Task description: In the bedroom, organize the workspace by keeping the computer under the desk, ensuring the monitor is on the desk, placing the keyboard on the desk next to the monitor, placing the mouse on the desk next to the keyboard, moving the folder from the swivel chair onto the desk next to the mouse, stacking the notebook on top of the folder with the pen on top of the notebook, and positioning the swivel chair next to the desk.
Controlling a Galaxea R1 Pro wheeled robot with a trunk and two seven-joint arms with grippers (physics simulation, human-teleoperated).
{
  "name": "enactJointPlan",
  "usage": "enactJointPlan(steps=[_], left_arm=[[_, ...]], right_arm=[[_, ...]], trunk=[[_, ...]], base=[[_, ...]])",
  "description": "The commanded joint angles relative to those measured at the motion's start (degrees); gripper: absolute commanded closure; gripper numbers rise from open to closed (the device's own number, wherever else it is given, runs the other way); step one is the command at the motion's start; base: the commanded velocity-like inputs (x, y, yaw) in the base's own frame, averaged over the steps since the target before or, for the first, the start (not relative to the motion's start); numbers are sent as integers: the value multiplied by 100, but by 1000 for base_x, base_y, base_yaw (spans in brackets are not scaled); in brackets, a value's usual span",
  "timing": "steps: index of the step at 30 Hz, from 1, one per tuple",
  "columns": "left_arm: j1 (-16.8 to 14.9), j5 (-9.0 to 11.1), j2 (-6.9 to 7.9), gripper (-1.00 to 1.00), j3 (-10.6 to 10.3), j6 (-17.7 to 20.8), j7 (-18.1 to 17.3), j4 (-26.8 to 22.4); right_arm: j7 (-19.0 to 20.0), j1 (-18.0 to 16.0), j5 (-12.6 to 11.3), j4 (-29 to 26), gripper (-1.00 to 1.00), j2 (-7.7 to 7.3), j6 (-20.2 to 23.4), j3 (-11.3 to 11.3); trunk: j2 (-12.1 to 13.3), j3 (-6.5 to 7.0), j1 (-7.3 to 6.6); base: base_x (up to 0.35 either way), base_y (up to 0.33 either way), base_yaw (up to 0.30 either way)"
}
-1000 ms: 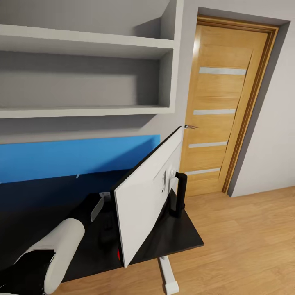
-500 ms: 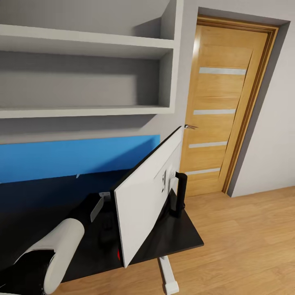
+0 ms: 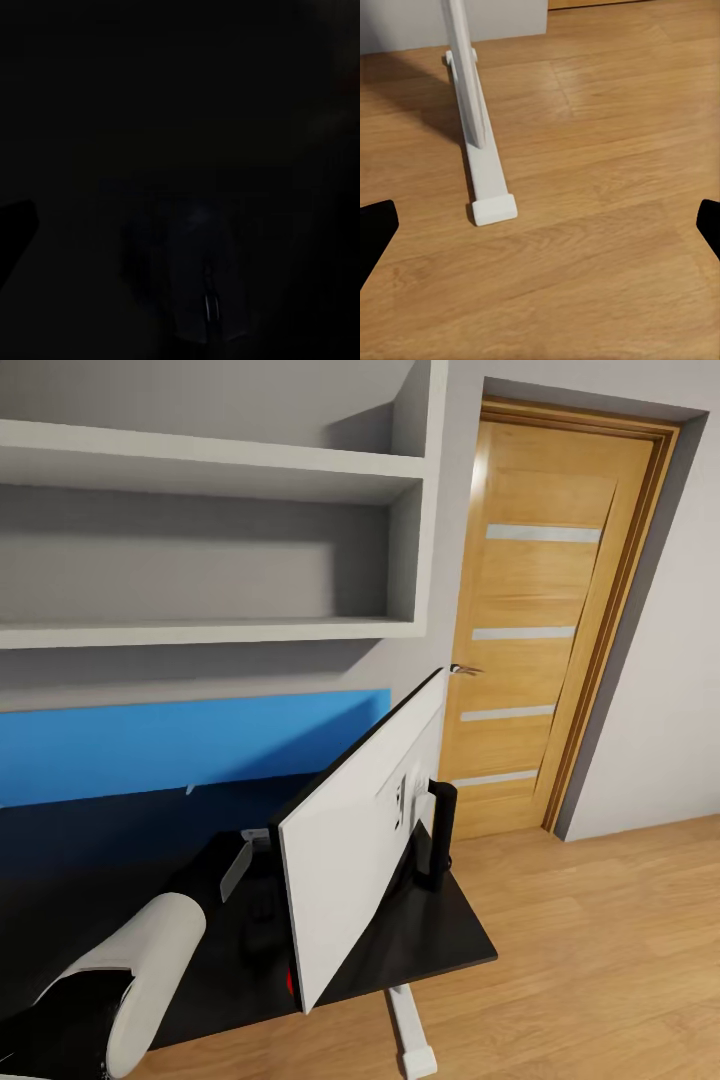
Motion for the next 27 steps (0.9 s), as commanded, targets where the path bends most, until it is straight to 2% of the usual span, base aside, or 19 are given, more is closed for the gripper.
enactJointPlan(steps=[1, 13, 27], left_arm=[[-2, 46, -3, -100, 13, 25, 39, -8], [-2, 46, -11, -100, 10, 30, 74, -8], [-2, 39, 3, -100, 19, 30, 83, -8]], right_arm=[[-31, -6, -17, 11, -100, 2, -19, 38], [-31, -6, -17, 11, -100, 0, -14, 36], [-31, -6, -17, 9, -100, -12, -18, 34]], trunk=[[-4, -7, 0], [-4, -7, 0], [-565, -258, 307]], base=[[0, 0, 0], [0, 0, 0], [0, 0, 0]])
